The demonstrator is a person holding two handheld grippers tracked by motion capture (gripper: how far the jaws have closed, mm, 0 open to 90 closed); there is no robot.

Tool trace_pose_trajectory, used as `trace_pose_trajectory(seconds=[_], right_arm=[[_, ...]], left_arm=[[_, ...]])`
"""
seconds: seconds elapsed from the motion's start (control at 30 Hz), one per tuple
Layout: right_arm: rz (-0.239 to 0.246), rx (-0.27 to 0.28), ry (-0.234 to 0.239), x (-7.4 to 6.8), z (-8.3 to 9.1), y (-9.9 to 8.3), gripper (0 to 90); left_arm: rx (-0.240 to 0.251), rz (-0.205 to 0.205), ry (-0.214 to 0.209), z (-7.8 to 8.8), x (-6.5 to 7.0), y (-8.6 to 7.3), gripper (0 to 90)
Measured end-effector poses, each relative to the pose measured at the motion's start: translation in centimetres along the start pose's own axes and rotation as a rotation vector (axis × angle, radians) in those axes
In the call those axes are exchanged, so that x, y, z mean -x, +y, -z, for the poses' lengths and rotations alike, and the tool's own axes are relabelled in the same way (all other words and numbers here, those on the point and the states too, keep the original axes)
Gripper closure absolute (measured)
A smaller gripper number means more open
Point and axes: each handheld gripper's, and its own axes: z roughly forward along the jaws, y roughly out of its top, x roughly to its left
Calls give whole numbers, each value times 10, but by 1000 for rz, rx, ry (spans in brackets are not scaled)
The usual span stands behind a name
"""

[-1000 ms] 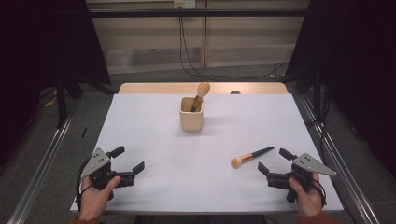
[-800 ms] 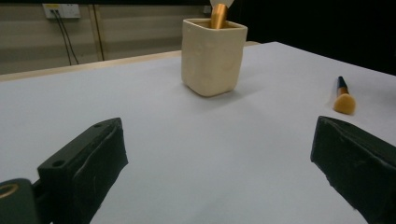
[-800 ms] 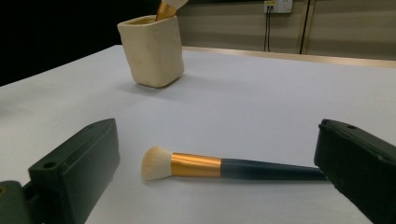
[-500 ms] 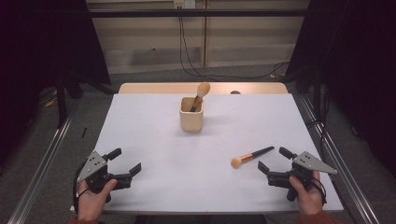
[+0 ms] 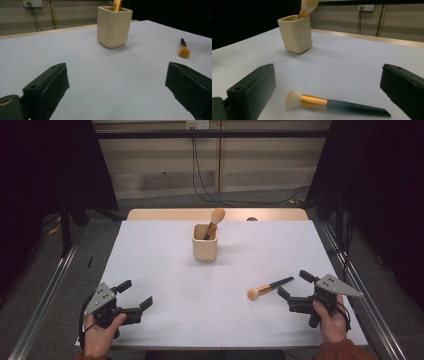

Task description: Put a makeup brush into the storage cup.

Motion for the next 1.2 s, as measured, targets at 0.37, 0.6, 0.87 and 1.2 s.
trace_pose_trajectory(seconds=[0.37, 0.6, 0.87, 1.2], right_arm=[[32, 5, 12, 5, -20, 14, 1], [33, -5, 26, 7, -35, 24, 5], [24, -22, 27, 10, -49, 34, 5], [51, -110, 58, 19, -73, 44, 3]], left_arm=[[-4, 19, 5, -2, -1, -2, 48], [-13, 11, 2, -4, 0, -2, 47], [-21, 13, 6, -4, -1, -2, 40], [-20, 10, 16, -4, -1, -2, 34]])
